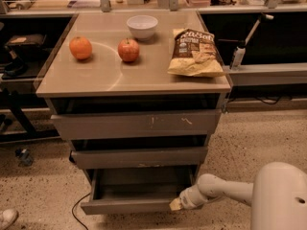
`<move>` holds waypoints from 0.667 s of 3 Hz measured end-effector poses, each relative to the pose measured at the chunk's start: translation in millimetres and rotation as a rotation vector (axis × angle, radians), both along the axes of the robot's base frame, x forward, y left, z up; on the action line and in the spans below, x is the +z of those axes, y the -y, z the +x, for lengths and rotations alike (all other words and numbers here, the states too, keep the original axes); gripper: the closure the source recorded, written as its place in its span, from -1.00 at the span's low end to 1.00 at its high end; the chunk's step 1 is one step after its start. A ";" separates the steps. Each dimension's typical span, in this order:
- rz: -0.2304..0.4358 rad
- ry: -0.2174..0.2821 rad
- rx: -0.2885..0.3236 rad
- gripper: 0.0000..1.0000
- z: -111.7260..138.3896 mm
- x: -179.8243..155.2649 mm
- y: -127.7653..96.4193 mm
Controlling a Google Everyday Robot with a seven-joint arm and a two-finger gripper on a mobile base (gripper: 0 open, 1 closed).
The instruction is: Close bottom drawer
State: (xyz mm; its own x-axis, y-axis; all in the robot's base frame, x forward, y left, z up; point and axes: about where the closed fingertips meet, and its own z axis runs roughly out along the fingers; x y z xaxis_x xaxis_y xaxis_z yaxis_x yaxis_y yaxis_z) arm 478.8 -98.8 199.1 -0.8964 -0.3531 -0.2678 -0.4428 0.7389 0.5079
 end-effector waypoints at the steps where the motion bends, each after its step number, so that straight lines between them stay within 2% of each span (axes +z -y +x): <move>1: 0.000 0.000 0.000 0.15 0.0 0.0 0.0; 2: 0.000 0.000 0.000 -0.31 0.0 0.0 0.0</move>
Offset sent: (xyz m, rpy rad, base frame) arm 0.0000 0.0000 0.0000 0.0000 0.0000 0.0000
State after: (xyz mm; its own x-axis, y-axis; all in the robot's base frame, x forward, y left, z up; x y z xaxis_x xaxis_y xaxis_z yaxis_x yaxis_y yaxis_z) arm 478.7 -98.7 199.1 -0.8964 -0.3531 -0.2678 -0.4428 0.7389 0.5080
